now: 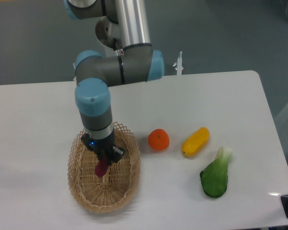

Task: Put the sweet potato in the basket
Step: 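Lower the sweet potato into the basket and open the gripper, then raise the open gripper away from the sweet potato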

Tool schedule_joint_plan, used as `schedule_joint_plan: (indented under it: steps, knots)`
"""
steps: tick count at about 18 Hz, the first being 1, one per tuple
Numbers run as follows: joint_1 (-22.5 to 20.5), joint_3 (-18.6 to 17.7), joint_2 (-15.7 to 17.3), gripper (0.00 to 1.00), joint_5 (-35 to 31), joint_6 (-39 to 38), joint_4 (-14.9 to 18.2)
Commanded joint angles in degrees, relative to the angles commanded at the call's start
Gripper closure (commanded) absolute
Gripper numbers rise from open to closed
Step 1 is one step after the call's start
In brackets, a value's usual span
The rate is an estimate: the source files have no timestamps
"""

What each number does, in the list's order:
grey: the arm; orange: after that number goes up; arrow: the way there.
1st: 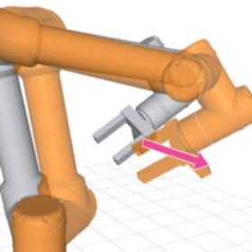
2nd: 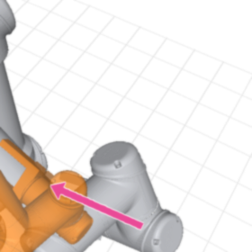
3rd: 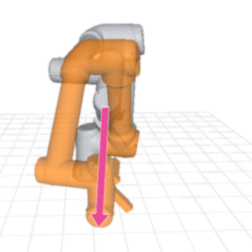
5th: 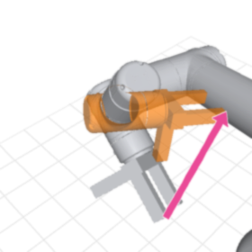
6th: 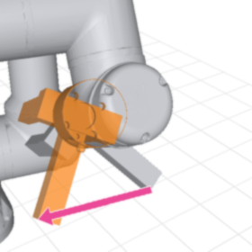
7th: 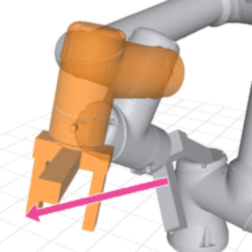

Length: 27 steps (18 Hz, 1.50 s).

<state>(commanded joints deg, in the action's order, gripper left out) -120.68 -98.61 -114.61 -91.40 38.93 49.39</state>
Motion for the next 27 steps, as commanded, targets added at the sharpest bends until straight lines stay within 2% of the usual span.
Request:
schedule_joint_plan:
  steps: [8,9,12,13,18,20,23,27]
  knots:
    - [0.4,-1.6,-1.0,0.73,-0.2,1.1,-0.1]
    - [0.4,-1.5,-1.0,0.66,-0.3,1.0,-0.3]
    - [0.4,-0.8,-0.5,0.06,-0.6,1.0,-0.4]
    - [0.4,-0.6,-0.4,0.0,-0.9,1.1,-0.4]
    - [0.0,2.6,-0.4,0.0,-1.7,1.4,0.3]
    - [-0.3,3.8,-0.4,0.0,-4.1,1.1,0.0]
    - [-3.6,5.8,-0.1,0.0,-5.1,1.8,-2.2]
    - [-9.8,10.3,1.5,0.0,-5.5,2.3,-1.3]
